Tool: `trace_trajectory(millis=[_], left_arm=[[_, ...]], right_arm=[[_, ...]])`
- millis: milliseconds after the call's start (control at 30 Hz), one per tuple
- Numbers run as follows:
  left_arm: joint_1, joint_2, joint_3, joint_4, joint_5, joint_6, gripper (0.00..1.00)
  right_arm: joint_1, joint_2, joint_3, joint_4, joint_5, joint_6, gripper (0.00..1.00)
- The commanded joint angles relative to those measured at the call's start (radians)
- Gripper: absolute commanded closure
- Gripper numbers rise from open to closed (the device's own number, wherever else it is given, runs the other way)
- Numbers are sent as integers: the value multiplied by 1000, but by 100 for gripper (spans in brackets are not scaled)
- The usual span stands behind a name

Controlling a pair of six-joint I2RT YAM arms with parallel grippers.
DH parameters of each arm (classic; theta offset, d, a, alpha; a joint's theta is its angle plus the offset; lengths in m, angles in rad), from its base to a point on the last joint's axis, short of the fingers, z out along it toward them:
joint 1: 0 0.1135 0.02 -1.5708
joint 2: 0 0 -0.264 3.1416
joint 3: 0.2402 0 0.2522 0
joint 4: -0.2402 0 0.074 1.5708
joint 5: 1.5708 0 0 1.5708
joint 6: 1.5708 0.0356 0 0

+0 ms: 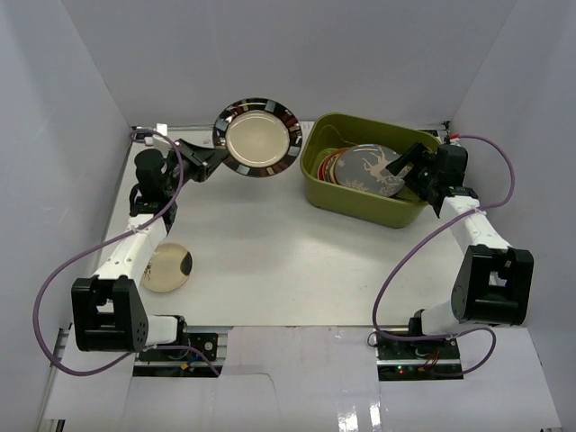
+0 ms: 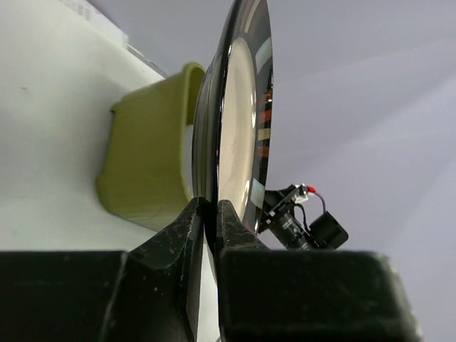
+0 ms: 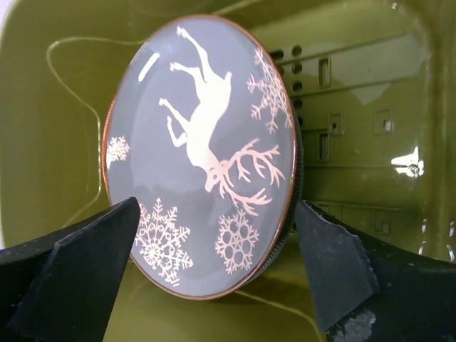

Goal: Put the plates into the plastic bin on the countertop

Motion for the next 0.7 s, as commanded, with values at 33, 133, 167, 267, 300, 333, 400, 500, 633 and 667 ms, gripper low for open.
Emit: trace_trajectory(millis=[33,133,167,267,300,333,400,500,633,667], left_arm=[[-133,-27,128,87,-57,8,100],[-231,33,203,78,-96,32,100],[-280,71,225,76,-117,38,100],[-364,152,312,66,-172,65,100],[-378,174,334,64,-185,68,100],[-392,195,375,64,-195,60,100],[-432,267,415,73,-215,51,100],[-492,364,509,70,-241,55,100],[-547,474,610,53,-266,62,100],[-561,494,640,52,-269,60,100]], right_arm=[[-3,-61,73,-35,38,-49,10],[-3,-110,102,-81,88,-69,10],[-3,-141,125,-92,126,-74,10],[-5,-193,177,-144,246,-95,10],[-14,-220,185,-151,266,-92,10],[-20,-233,193,-164,280,-93,10],[-73,-254,219,-186,253,-84,10],[-152,-306,207,-192,179,-54,10],[-183,-334,233,-218,157,-66,10],[-189,-337,239,-227,116,-69,10]])
